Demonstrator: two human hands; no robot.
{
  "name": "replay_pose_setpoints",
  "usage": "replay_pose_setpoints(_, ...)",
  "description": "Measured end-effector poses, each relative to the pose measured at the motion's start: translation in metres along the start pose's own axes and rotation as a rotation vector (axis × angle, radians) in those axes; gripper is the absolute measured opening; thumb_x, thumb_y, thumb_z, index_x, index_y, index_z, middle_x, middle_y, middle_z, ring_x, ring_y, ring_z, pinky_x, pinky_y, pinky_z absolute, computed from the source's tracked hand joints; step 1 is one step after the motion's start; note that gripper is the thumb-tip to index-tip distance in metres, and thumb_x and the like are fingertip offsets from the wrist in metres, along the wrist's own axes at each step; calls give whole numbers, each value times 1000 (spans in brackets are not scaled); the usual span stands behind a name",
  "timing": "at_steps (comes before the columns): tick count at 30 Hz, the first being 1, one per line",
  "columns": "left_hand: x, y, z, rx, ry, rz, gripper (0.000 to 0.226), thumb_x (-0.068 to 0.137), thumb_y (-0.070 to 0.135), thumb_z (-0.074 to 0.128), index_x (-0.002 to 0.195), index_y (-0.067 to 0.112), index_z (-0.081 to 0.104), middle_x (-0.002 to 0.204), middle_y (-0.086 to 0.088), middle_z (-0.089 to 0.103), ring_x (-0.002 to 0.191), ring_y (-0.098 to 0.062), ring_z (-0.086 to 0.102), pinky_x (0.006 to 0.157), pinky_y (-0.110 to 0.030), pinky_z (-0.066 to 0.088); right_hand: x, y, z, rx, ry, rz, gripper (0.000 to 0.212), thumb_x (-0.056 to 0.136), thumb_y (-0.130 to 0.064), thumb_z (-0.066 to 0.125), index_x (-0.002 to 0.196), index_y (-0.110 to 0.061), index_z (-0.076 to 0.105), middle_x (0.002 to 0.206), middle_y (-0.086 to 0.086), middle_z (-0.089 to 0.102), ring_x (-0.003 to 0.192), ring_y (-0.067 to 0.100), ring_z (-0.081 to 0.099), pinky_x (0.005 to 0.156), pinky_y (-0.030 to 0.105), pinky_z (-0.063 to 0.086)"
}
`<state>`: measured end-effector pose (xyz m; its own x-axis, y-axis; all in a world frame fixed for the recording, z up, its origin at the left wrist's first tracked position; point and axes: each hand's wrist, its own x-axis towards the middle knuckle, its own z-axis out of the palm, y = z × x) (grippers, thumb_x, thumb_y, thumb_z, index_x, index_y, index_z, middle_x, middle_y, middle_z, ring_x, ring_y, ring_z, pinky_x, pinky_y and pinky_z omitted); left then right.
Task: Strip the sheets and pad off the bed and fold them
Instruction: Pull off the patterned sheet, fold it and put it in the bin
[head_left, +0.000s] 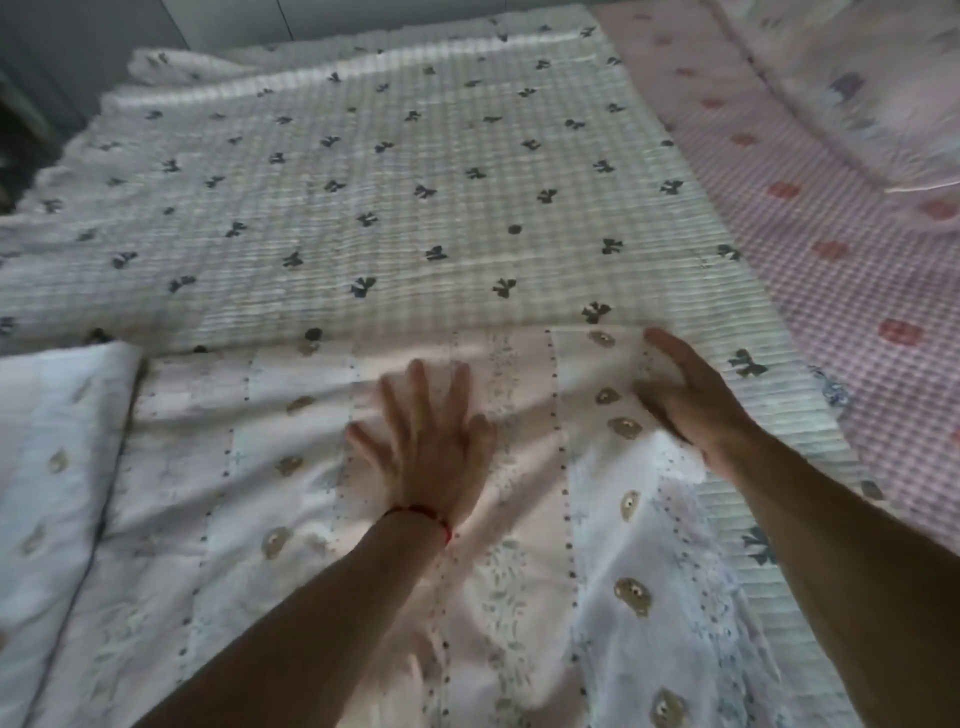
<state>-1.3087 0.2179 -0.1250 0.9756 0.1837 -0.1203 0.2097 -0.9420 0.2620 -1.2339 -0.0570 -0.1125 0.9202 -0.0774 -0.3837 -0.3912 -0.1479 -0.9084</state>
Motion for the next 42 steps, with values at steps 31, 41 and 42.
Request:
replay_pose_setpoints(31,-334,-16,-14,135,-242,485,118,65,74,65,159,15,26,167,-15,15,152,-42,16,111,-72,23,-254,37,-35,-500,197,165,41,64,-48,77,91,-20,68,77,-2,71,69,20,69,62,36,61)
replay_pose_setpoints(41,-322,14,14,263,-327,453,84,71,-16,29,147,16,48,155,-18,42,138,-50,40,91,-75,44,-306,86,-45,-440,-68,192,28,78,-40,84,97,-24,70,76,-5,73,65,14,70,52,23,48)
replay_pose_setpoints(42,-326,14,13,257,-317,474,80,72,-12,27,143,15,51,152,-17,47,135,-49,46,88,-73,48,-310,86,-44,-448,-52,158,22,81,-33,82,96,-22,70,75,-4,73,62,13,69,50,24,48)
